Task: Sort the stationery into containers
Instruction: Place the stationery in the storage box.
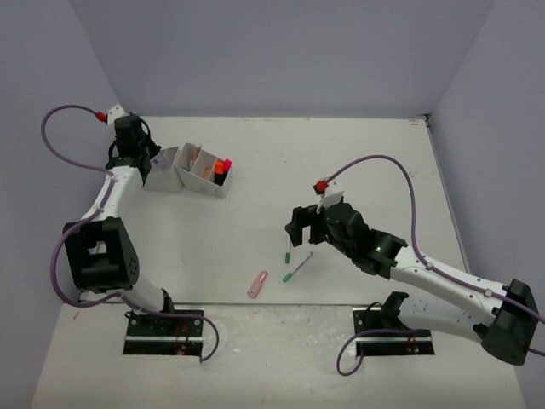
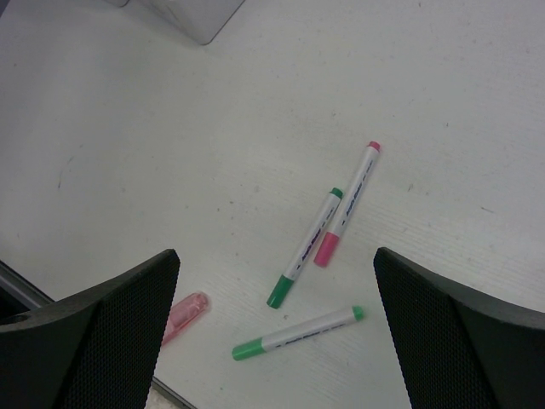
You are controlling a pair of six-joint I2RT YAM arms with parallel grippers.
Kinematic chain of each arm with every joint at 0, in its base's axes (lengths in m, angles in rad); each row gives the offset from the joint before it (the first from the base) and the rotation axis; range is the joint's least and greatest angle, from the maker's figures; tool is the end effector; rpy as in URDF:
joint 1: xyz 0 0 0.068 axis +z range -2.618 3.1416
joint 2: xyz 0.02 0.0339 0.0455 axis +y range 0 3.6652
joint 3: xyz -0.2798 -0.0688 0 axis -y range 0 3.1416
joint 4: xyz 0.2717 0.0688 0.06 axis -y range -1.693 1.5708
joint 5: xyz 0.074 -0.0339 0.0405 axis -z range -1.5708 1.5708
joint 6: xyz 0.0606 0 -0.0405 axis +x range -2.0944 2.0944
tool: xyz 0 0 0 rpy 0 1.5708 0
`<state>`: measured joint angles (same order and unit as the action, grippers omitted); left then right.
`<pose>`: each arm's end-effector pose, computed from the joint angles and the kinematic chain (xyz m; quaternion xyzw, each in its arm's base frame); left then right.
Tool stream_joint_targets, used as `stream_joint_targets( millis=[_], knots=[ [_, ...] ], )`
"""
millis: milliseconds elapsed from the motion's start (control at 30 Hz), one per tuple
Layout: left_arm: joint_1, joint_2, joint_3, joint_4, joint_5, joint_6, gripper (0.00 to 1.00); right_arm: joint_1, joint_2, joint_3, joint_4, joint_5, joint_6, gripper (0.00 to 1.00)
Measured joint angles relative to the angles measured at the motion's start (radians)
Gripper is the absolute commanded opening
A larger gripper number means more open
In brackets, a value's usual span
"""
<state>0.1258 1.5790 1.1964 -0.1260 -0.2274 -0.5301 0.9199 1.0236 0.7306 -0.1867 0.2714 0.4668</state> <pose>0.4080 0.0654 0.2827 -0.3303 0.7925 -0.0052 0.5126 0.1761 0.2044 0.2703 -0.1218 0.8411 0.2396 0.4693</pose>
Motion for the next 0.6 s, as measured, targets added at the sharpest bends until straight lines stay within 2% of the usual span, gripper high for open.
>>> stream_joint_targets(
  millis=[367, 600],
  knots=[
    [-0.003, 0.001, 0.009, 0.012, 0.019, 0.013, 0.00, 0.000, 0.058, 0.051, -0.010, 0.000, -0.014, 0.99],
    [-0.002, -0.003, 0.104, -0.002, -0.046, 0.040, 0.00, 0.000, 0.064, 0.057, -0.013, 0.000, -0.016, 0.99]
  ],
)
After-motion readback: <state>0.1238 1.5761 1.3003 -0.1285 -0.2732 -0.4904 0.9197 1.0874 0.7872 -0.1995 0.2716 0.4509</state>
